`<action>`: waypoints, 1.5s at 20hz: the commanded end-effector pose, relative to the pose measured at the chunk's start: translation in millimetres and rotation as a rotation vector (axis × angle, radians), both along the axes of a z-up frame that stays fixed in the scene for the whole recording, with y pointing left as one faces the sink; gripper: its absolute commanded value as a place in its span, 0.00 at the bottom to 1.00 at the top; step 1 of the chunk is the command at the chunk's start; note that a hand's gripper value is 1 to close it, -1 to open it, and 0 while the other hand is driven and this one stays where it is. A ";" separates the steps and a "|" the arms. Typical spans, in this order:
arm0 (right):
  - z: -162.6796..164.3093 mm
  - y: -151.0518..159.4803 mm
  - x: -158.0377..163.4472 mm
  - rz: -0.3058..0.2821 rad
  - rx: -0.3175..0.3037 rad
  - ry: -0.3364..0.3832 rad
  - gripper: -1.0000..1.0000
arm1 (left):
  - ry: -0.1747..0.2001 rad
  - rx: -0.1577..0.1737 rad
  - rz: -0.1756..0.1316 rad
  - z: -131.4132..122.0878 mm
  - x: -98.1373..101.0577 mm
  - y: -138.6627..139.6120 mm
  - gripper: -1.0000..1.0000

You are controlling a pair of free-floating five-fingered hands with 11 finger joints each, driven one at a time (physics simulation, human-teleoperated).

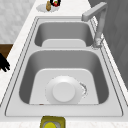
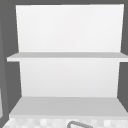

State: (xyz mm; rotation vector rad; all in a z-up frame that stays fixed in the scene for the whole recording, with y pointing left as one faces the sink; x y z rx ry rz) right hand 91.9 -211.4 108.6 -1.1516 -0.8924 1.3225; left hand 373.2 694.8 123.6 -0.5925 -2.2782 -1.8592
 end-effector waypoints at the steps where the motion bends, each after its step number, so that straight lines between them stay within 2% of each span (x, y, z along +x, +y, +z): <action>1: 0.0 0.0 0.0 0.000 0.000 0.000 0.50 | -0.051 -0.006 0.000 -11.4 24.1 0.0 1.00; 3: 0.0 0.0 0.0 0.000 0.000 0.000 0.50 | -0.073 -0.017 0.001 -15.8 23.0 0.5 1.00; 6: 0.0 0.0 0.0 0.000 0.000 0.000 0.50 | -0.124 -0.038 0.004 -17.5 1.4 6.8 1.00; 10: 0.0 0.0 0.0 0.000 0.000 0.000 0.50 | -0.152 -0.035 0.015 -16.9 -16.7 12.1 1.00; 13: 0.0 0.0 0.0 0.000 0.000 0.000 0.50 | -0.138 -0.037 0.015 -17.3 -25.1 17.9 1.00; 15: 0.0 0.0 0.0 0.000 0.000 0.000 0.50 | -0.109 -0.033 0.016 -19.3 -23.2 20.2 1.00; 17: 0.0 0.0 0.0 0.000 0.000 0.000 0.50 | -0.098 -0.041 0.019 -19.0 -20.3 20.5 1.00; 18: 0.0 0.0 0.0 0.000 0.000 0.000 0.50 | -0.098 -0.040 0.019 -19.7 -20.3 20.3 0.00; 19: 0.0 0.0 0.0 0.000 0.000 0.000 0.50 | -0.081 -0.055 0.041 -17.9 -21.2 20.9 0.00; 21: 0.0 0.0 0.0 0.000 0.000 0.000 0.50 | -0.075 -0.054 0.032 -16.2 -20.4 21.4 0.00; 24: 0.0 0.0 0.0 0.000 0.000 0.000 0.50 | -0.110 -0.038 0.023 -10.4 -18.8 25.8 0.00; 27: 0.0 0.0 0.0 0.000 0.000 0.000 0.50 | -0.128 -0.050 0.015 -4.4 -18.1 27.8 0.00; 28: 0.0 0.0 0.0 0.000 0.000 0.000 0.50 | -0.122 -0.031 0.011 -1.1 -18.1 25.7 0.00; 30: 0.0 0.0 0.0 0.000 0.000 0.000 0.50 | -0.111 -0.024 0.003 9.9 -18.0 18.7 0.00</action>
